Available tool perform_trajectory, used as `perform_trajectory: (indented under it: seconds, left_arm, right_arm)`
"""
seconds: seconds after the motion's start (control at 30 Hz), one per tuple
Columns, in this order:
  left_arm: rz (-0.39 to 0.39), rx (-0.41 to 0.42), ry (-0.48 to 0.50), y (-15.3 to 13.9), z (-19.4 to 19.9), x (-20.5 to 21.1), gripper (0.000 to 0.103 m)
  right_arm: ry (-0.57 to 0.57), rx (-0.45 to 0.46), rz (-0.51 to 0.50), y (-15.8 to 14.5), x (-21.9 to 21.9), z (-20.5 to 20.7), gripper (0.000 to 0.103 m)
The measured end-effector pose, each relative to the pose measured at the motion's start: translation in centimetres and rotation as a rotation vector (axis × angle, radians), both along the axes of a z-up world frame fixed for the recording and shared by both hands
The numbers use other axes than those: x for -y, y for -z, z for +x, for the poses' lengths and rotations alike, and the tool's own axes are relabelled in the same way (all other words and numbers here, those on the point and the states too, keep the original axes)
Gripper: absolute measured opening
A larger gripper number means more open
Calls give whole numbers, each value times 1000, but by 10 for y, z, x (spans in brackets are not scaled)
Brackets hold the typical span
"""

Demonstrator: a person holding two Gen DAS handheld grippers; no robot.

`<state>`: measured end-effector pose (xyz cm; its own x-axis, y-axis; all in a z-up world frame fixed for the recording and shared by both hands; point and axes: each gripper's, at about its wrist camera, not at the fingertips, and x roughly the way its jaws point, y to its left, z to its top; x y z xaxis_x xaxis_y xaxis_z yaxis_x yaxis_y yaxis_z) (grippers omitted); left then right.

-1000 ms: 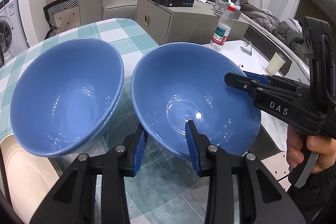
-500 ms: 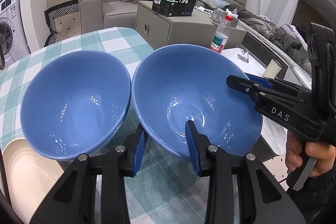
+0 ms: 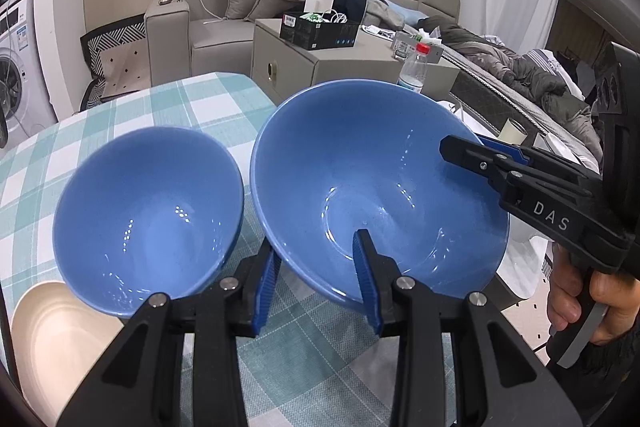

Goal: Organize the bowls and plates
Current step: 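Lift the blue bowl with both tools and tilt it toward the bowl stack, then lower the held blue bowl with both tools onto the stacked bowls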

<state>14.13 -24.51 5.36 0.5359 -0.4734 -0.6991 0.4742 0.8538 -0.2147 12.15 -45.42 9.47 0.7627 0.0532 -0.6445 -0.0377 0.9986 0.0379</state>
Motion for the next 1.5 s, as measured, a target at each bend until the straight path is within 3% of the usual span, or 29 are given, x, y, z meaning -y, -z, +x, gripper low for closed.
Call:
perform_trajectory:
  seconds: [0.77,1.5]
  left_arm:
    - [-65,59,-52,-28,0,-31,36]
    - [-108,94,-143,-39,8,-81,36]
  right_arm:
    - [-15,109,37,-30,-27,-15,28]
    - [-46,160,144,-29,-67,-1,28]
